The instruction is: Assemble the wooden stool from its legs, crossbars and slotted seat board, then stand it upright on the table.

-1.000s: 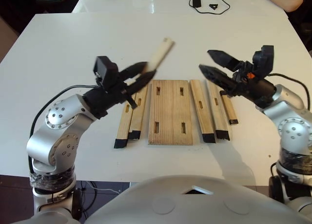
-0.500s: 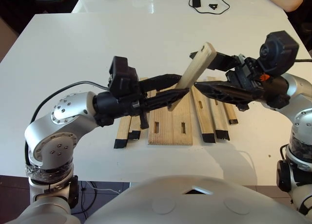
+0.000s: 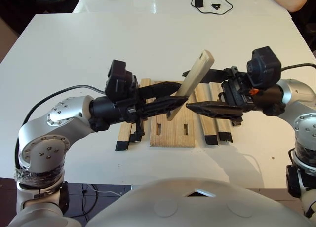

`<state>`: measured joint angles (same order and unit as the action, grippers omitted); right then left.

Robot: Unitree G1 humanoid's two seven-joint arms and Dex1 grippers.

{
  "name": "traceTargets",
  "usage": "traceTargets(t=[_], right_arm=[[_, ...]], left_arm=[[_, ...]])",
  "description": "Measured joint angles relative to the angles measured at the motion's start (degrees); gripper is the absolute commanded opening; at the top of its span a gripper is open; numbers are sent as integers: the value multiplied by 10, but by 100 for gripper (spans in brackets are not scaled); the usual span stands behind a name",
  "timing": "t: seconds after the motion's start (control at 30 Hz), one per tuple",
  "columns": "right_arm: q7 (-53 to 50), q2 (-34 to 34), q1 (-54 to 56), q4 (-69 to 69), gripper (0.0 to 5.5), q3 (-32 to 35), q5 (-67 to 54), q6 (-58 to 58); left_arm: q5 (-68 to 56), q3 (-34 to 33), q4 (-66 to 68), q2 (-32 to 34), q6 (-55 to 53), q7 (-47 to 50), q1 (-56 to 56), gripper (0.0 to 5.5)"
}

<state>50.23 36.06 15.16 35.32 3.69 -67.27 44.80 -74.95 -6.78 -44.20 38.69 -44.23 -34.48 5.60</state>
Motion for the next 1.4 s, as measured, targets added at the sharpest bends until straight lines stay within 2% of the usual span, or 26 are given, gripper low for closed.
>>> traceTargets(t=[0.13,0.2,0.63,1.1,1.13,1.4], right_arm=[[19,7,-3,0,353,-5,10,-2],[26,11,-4,0,330,-8,10,-2],[35,25,-7,-2,132,-8,10,-3],[58,34,-24,3,130,-15,49,-23],[58,34,-24,3,130,-15,50,-24],[59,47,-25,-12,128,-10,78,-32]], left_arm=[[16,6,1,9,1,-13,-4,130],[22,7,2,12,1,-18,-7,130],[10,17,-11,17,1,-27,-11,130],[32,25,-9,25,1,-38,-15,130],[33,25,-9,26,1,-37,-14,166],[70,28,17,25,5,-13,-11,268]])
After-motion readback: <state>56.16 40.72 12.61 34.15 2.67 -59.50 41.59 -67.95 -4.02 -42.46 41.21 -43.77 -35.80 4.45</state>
